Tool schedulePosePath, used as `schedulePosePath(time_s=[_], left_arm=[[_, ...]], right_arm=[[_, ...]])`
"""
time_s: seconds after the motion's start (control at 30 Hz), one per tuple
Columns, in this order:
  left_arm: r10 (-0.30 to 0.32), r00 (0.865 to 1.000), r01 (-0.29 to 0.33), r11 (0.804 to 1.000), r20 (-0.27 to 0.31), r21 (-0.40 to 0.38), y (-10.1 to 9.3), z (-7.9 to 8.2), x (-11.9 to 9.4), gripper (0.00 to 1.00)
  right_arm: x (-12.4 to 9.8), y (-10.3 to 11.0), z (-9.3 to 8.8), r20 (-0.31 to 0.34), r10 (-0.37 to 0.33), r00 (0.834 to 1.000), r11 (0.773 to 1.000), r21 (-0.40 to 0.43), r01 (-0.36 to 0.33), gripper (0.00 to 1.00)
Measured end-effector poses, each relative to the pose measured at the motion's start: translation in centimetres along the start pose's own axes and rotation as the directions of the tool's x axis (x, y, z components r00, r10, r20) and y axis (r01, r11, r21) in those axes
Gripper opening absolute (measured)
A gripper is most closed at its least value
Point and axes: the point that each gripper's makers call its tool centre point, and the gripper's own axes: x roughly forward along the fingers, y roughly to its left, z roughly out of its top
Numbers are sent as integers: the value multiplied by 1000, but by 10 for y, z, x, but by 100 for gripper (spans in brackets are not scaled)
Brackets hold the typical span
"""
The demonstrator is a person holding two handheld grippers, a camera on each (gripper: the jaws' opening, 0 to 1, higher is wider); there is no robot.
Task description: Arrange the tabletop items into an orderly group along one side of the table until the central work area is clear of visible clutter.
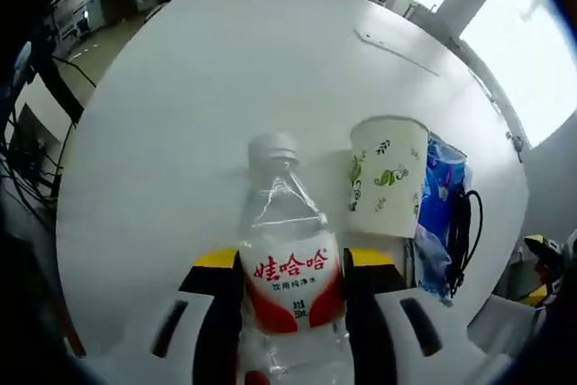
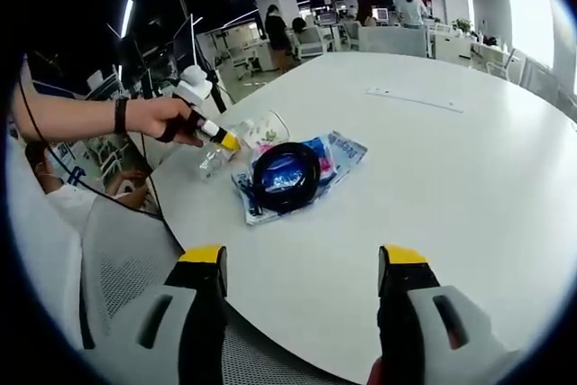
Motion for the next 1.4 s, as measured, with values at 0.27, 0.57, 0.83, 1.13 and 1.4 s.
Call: schedulePosePath(time_s=[0.27, 0.57, 0.83, 1.13, 1.4], left_arm=[[17, 1000, -17, 999, 0, -31, 2, 0, -1, 41], [23, 999, -22, 999, 27, -31, 5, 0, -7, 39], [29, 996, -27, 999, 86, -23, 9, 7, -19, 38], [27, 992, -24, 999, 124, -27, 15, 17, -32, 38], [37, 990, -35, 999, 139, -16, 17, 21, -38, 38]], right_arm=[[3, 2, 6, 2, 3, 1000, 1000, -14, -3, 67], [5, 4, 8, 11, 7, 1000, 1000, -12, -7, 67], [6, 6, 10, 12, 13, 1000, 1000, -22, -12, 67], [6, 9, 11, 26, 15, 1000, 1000, -22, -14, 67], [3, 11, 9, 29, 15, 999, 1000, -21, -15, 67]])
